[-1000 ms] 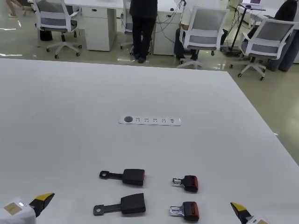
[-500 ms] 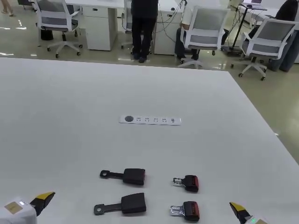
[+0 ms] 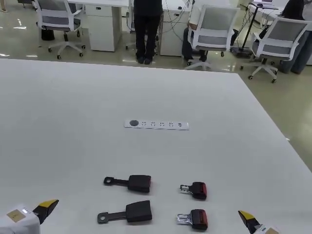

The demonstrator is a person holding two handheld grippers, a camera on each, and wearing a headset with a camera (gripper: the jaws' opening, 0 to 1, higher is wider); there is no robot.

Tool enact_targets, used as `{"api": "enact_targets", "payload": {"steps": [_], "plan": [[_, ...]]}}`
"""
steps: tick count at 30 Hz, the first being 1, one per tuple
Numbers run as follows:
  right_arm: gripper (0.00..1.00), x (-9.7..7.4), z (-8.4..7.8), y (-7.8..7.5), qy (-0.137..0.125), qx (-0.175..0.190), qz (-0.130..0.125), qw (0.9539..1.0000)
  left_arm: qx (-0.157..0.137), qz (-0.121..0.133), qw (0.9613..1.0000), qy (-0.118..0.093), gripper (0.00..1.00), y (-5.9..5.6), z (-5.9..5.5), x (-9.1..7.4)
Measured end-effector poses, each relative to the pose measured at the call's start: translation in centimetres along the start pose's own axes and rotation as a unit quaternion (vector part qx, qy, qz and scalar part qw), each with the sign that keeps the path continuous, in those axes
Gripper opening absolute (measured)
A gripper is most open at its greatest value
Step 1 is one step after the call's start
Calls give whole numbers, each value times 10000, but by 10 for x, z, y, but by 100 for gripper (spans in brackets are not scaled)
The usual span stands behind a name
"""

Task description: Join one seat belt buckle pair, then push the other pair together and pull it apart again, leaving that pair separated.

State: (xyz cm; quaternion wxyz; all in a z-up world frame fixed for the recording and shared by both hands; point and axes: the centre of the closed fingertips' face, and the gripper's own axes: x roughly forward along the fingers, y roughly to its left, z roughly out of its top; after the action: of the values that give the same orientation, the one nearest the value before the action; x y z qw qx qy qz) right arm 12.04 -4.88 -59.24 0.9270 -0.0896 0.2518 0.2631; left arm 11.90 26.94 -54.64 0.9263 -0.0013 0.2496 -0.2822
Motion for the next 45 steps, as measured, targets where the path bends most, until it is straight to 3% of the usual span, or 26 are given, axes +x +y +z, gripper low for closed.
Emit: {"api": "enact_targets", "payload": {"steps": [25, 31, 37, 45], "plan": [[89, 14, -4, 1, 237, 9, 383, 9990, 213, -274, 9993, 167, 96, -10, 1, 19], [88, 20, -3, 4, 320, -46, 485, 9983, 194, -375, 9986, 323, 95, -12, -2, 31], [87, 31, -6, 8, 434, -105, 758, 9961, 244, -483, 9979, 362, 92, -12, -3, 45], [85, 49, -10, 1, 534, -115, 992, 9936, 287, -666, 9961, 509, 89, -12, -8, 64]]}}
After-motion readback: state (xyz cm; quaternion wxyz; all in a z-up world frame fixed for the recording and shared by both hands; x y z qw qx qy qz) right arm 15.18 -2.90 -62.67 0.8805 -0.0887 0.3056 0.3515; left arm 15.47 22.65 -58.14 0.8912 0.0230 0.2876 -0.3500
